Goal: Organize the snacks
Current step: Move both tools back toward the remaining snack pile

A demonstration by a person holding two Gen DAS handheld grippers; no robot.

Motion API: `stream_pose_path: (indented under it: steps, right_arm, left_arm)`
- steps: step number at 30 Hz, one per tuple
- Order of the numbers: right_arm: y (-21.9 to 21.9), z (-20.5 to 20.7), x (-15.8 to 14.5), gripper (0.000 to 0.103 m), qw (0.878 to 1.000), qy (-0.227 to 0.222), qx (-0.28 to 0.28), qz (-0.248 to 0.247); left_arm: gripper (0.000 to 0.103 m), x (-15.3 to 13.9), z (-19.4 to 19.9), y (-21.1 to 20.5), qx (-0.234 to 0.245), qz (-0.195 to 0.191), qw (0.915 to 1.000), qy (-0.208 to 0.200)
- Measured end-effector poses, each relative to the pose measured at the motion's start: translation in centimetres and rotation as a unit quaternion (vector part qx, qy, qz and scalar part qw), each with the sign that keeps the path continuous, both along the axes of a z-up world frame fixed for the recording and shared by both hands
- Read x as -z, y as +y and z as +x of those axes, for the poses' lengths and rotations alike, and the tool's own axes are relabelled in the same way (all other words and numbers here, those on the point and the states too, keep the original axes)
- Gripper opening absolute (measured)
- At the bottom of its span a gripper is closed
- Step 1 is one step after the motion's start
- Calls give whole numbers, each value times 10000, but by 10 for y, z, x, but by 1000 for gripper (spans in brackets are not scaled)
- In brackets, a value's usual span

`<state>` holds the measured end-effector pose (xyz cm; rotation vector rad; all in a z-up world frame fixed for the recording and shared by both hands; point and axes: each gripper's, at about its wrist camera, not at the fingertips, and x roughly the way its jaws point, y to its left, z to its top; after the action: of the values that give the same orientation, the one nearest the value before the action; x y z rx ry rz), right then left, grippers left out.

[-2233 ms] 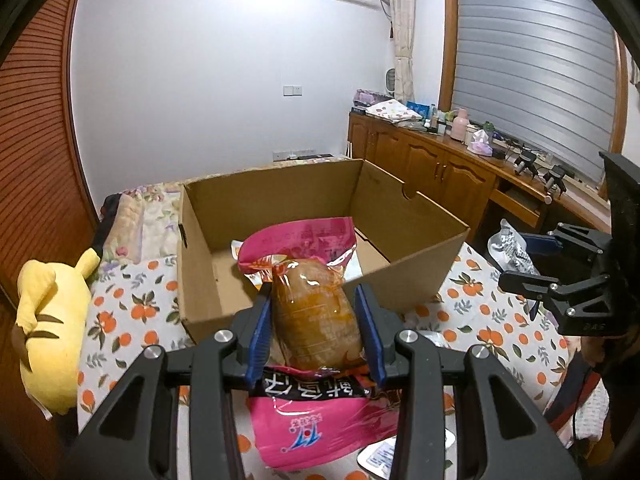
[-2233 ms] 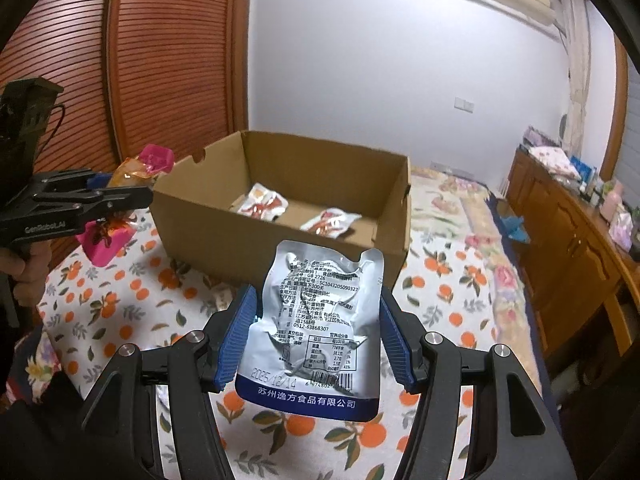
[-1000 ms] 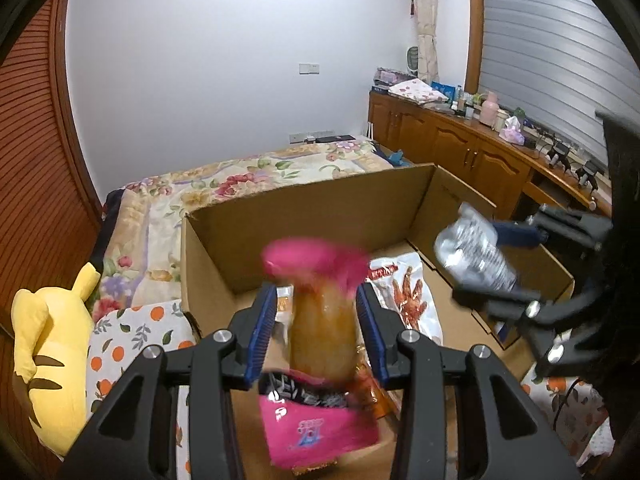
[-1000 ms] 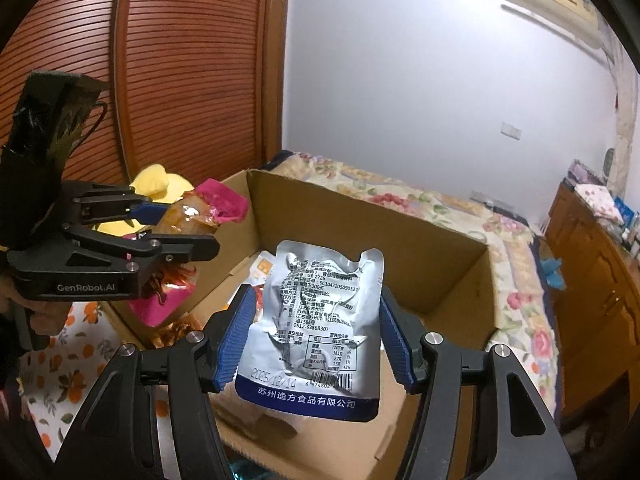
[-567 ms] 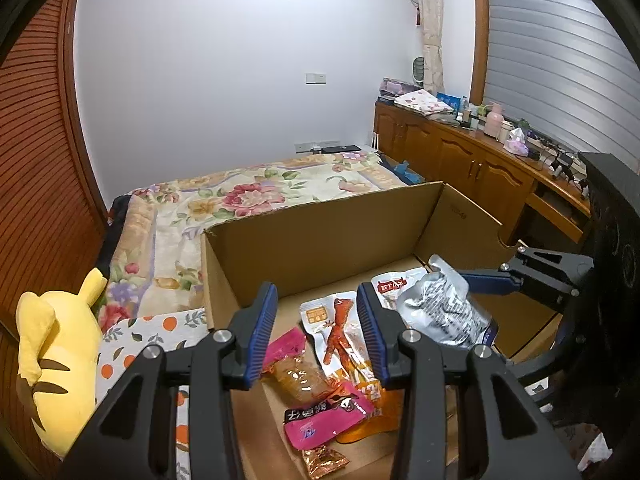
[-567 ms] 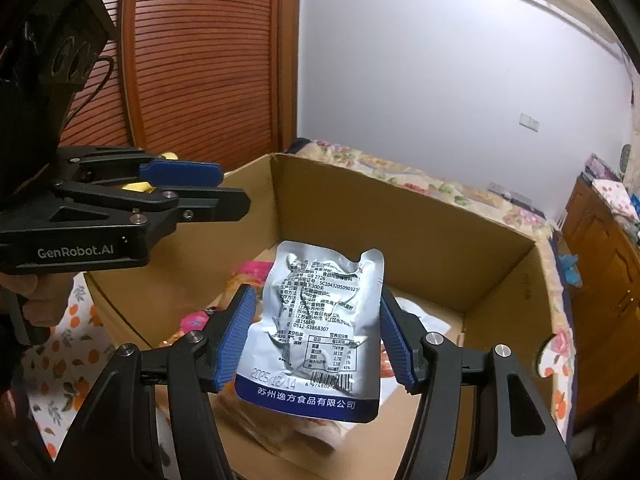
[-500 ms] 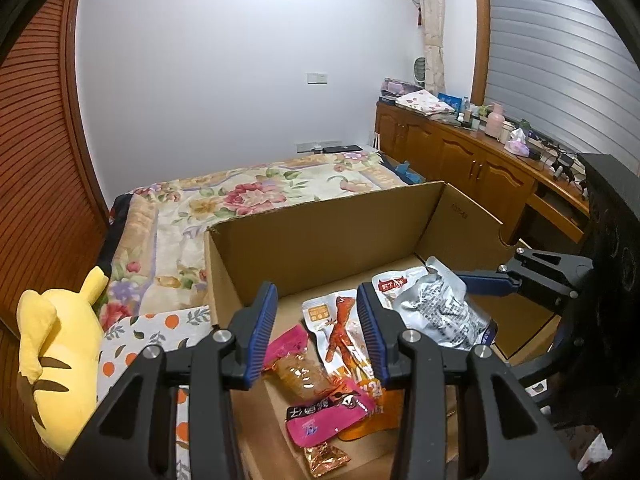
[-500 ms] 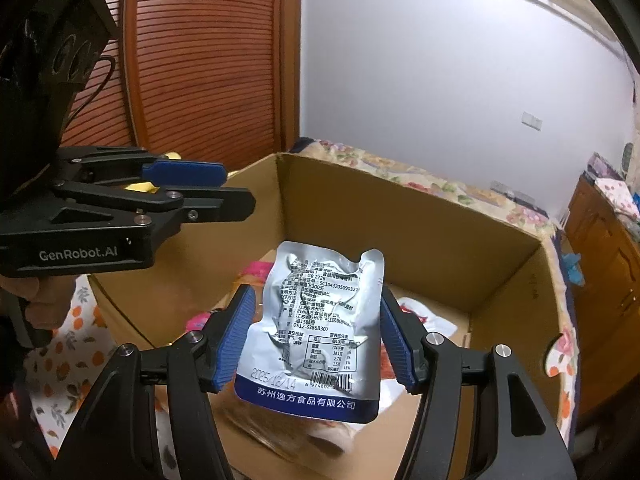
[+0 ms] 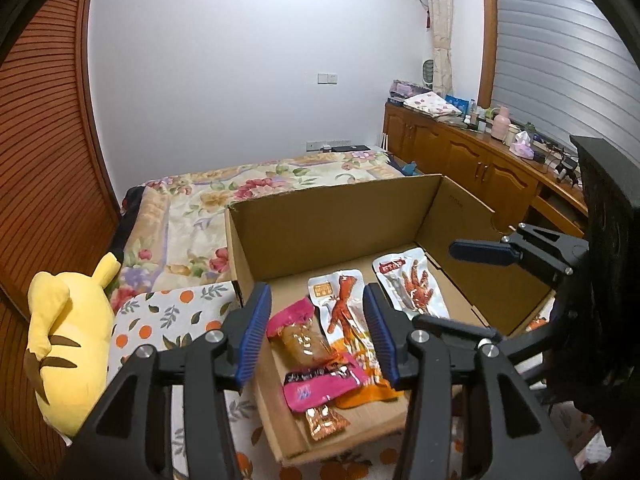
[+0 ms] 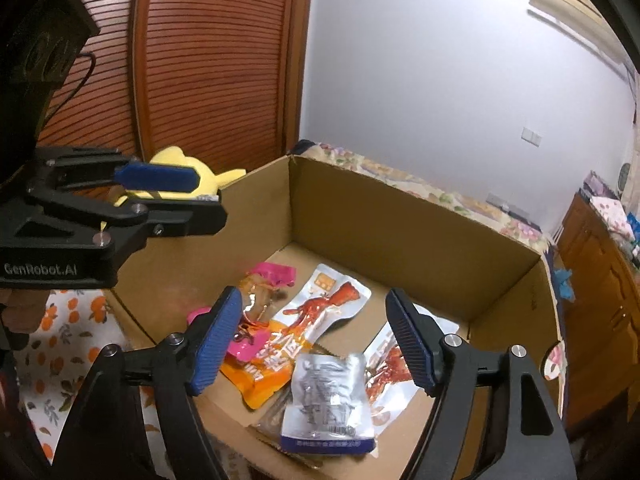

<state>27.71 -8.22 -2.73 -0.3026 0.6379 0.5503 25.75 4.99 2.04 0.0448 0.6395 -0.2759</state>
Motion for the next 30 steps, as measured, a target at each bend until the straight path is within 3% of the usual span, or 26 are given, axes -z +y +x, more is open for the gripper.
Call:
stream_pose_path:
  steps: [14, 30]
  right_arm:
    - [-35, -74, -29, 76, 9992, -143, 255, 278]
    - [-69, -132, 27, 76, 9963, 511, 681, 123]
  left_arm:
    - [61, -8, -72, -13, 235, -127, 9994, -225]
    - [62, 56, -127, -34, 442, -197, 9984, 309]
